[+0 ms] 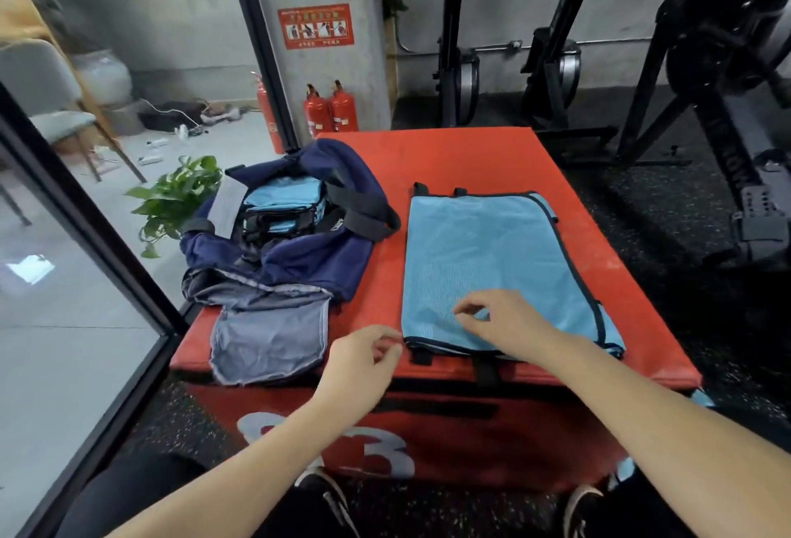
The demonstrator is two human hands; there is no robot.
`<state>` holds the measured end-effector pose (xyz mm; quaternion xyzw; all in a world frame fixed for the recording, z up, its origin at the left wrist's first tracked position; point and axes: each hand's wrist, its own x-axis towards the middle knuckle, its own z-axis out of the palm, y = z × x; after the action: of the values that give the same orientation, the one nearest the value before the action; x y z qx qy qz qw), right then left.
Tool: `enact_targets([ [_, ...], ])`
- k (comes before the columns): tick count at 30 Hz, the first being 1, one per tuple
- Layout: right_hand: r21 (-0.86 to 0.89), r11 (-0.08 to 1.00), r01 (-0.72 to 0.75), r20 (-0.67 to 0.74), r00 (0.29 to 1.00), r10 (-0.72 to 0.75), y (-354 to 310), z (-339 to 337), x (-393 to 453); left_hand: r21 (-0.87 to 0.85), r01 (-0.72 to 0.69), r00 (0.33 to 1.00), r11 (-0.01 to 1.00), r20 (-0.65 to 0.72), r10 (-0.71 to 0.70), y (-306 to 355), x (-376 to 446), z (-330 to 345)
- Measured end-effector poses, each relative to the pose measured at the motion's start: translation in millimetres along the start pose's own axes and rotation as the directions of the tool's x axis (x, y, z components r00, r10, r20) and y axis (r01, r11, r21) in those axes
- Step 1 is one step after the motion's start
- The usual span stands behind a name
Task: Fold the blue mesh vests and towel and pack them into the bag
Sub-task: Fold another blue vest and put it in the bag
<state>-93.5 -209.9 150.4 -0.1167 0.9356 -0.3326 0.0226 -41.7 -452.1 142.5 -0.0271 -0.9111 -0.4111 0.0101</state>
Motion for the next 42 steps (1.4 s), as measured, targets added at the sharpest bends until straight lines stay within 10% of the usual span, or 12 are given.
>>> enact_targets([
  [9,-0.074,0.975,0.209,0.193,0.962,-0.192,-14.7,20.0,11.0,-0.388,0.231,0.973,0.892,0.108,-0.205,17.8,-37.9,32.4],
  [25,-0.118,0.97,0.211,0.218,0.959,-0.182,0.3,29.5,20.9,-0.528,0.453,0.868,0.719,0.445,-0.22,17.2,-25.9,42.2],
  [37,-0.078,0.975,0.21,0.239,0.953,-0.186,4.1,28.2,19.8,-0.477,0.494,0.847,0.727,0.454,-0.277,9.8,-69.6,38.1],
  [42,-0.004,0.988,0.157,0.124,0.98,-0.155,10.0,13.5,9.3,-0.53,0.344,0.939,0.775,0.178,-0.295,16.1,-70.6,30.5],
])
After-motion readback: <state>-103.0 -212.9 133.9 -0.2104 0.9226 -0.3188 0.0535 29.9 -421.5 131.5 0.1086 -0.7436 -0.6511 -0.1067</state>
